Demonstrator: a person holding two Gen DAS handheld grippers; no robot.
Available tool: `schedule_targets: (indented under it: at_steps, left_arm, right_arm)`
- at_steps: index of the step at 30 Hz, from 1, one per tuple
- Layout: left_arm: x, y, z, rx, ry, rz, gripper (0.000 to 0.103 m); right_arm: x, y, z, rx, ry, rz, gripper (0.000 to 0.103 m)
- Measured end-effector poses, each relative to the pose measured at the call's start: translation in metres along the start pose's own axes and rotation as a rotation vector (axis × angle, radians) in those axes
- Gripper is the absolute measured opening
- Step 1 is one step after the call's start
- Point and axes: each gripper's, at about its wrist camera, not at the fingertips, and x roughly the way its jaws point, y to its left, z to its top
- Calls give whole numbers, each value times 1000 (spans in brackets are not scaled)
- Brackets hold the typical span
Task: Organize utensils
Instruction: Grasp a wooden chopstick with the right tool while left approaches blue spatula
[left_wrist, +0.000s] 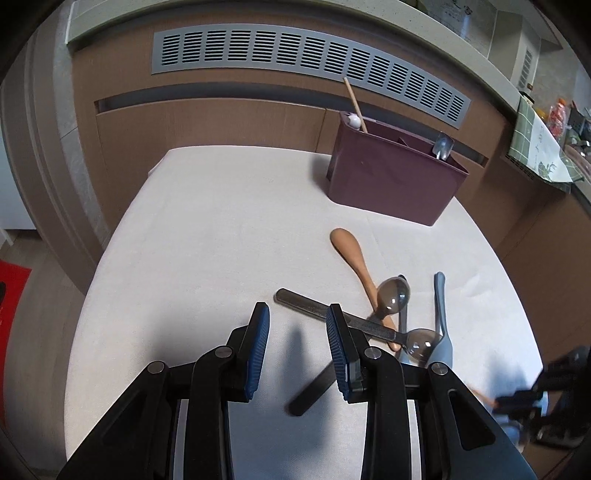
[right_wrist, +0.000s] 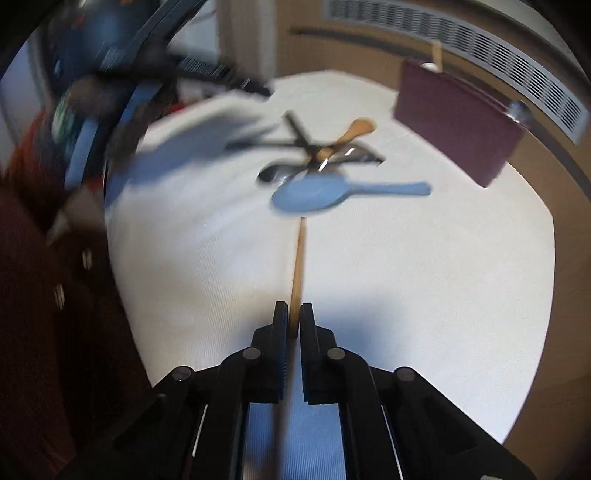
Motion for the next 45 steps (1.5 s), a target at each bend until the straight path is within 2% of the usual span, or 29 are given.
schedule_targets:
  at_steps: [5, 8, 11, 15, 20, 29, 38, 45]
  left_arm:
    - [4, -19, -5, 58, 22, -45, 33]
    - [10, -39, -8, 102, 63, -138, 33]
    - [18, -64, -8, 160, 95, -209, 33]
    - [35, -107, -4, 274, 133, -243, 33]
    - [67, -133, 6, 312, 196, -213, 33]
    - [97, -152, 13, 348, 215, -155, 33]
    - [103, -159, 13, 383, 201, -156, 33]
    - [106, -160, 18, 399, 242, -157, 33]
  right_arm:
    - [-2, -65, 26, 308, -136, -34, 4]
    - [2, -95, 30, 454, -187, -39, 5]
    - [1, -108, 28, 532, -236, -52, 5]
    - [5, -112, 24, 574, -284, -109, 5]
    - [-2, -122, 4, 649, -296, -164, 5]
    - [5, -139, -18, 740, -287, -169, 5]
    - [2, -137, -21, 739, -304, -174, 5]
    - [2, -136, -20, 730, -294, -176, 9]
